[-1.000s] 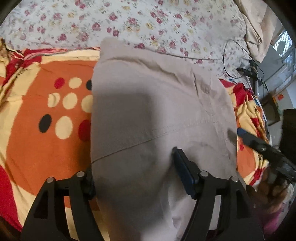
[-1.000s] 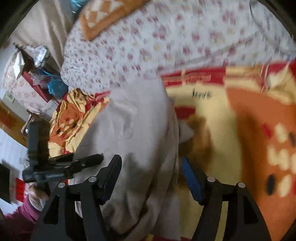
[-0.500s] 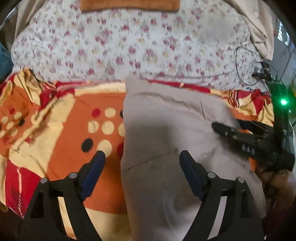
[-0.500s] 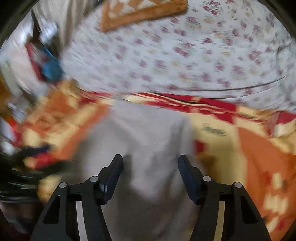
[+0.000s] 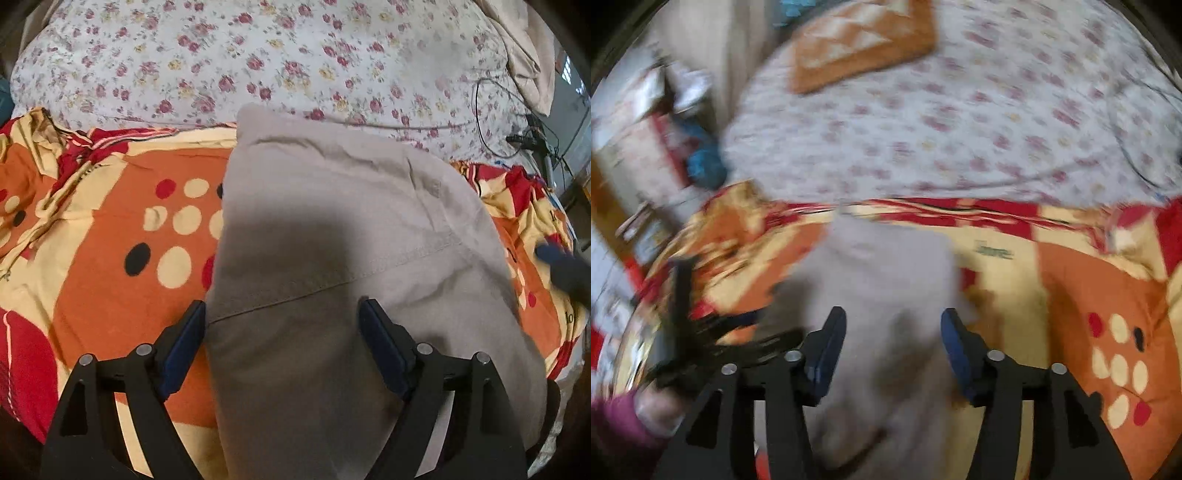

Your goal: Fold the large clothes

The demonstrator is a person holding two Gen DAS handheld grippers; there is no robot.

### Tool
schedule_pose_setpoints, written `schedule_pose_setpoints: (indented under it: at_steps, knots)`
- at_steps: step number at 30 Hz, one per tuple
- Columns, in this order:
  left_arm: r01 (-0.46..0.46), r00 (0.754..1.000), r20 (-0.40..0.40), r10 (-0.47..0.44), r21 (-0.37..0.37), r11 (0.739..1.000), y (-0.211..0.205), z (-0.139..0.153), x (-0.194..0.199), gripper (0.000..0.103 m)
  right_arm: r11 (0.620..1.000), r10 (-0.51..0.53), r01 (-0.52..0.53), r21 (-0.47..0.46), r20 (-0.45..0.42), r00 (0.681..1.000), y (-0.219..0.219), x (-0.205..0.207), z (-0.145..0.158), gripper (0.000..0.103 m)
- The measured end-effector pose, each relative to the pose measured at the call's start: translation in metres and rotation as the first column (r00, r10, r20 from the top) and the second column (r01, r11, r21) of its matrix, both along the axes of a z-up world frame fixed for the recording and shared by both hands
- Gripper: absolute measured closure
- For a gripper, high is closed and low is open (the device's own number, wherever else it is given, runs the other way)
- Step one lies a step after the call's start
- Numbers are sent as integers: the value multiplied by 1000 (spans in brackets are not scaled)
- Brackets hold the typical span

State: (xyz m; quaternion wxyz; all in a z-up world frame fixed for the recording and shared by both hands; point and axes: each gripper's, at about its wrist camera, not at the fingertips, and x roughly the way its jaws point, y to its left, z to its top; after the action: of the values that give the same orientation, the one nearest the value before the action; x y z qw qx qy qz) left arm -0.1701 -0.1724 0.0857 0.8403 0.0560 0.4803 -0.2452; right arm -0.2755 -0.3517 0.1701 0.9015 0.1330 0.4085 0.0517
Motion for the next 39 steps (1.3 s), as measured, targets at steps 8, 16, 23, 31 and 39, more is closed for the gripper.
schedule_pose_setpoints:
  at_steps: [8, 16, 23, 31, 39]
  knots:
    - [-46, 998, 47, 47, -15, 999, 19, 15, -1, 19, 996, -92, 89, -31, -91, 992, 8, 2, -37, 44]
    - [-22, 999, 47, 21, 18, 1000, 9, 9, -8, 19, 990, -123, 118, -81, -61, 991, 3, 5, -55, 96]
    - [-16, 997, 80, 13, 39, 999, 2, 10, -9, 19, 980, -164, 147, -136, -125, 978, -8, 2, -77, 100]
    - [-46, 991, 127, 40, 46, 998, 9, 20, -13, 19, 966, -242, 234, -113, -72, 967, -11, -16, -39, 46]
    - [-68, 985, 163, 61, 37, 997, 16, 36, -21, 19, 974, -166, 175, -141, 68, 984, 28, -29, 14, 34]
